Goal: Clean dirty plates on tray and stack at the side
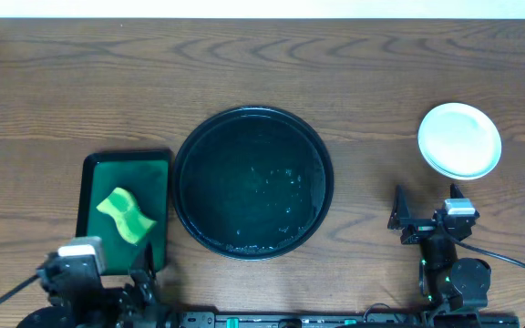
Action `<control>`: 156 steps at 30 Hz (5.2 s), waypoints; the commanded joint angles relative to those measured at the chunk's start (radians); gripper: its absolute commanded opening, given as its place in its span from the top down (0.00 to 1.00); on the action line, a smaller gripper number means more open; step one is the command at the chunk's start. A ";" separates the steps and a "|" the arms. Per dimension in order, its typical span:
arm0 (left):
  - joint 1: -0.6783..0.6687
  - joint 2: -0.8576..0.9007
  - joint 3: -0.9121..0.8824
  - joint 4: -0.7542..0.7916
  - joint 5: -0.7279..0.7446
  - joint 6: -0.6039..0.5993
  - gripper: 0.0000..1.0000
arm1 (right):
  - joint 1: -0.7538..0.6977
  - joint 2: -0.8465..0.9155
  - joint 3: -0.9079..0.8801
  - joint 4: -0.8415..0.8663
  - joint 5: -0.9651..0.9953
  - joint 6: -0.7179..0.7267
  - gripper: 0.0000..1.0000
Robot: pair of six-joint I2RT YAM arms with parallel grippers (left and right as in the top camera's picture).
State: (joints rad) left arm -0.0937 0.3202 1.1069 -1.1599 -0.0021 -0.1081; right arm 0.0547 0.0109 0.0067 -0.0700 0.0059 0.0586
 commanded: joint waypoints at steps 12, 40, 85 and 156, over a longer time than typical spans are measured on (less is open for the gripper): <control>-0.001 -0.010 -0.342 0.679 0.026 -0.002 0.10 | -0.008 -0.006 -0.002 -0.005 -0.011 -0.014 0.01; -0.001 -0.319 -1.042 1.160 0.096 -0.047 0.10 | -0.008 -0.006 -0.002 -0.005 -0.011 -0.015 0.01; -0.001 -0.316 -1.103 1.096 0.096 -0.043 0.10 | -0.008 -0.006 -0.002 -0.005 -0.011 -0.015 0.01; -0.001 -0.316 -1.103 1.096 0.096 -0.043 0.10 | -0.008 -0.006 -0.002 -0.005 -0.011 -0.015 0.01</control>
State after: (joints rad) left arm -0.0937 0.0101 0.0120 -0.0185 0.0761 -0.1535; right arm 0.0547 0.0109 0.0067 -0.0704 -0.0013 0.0559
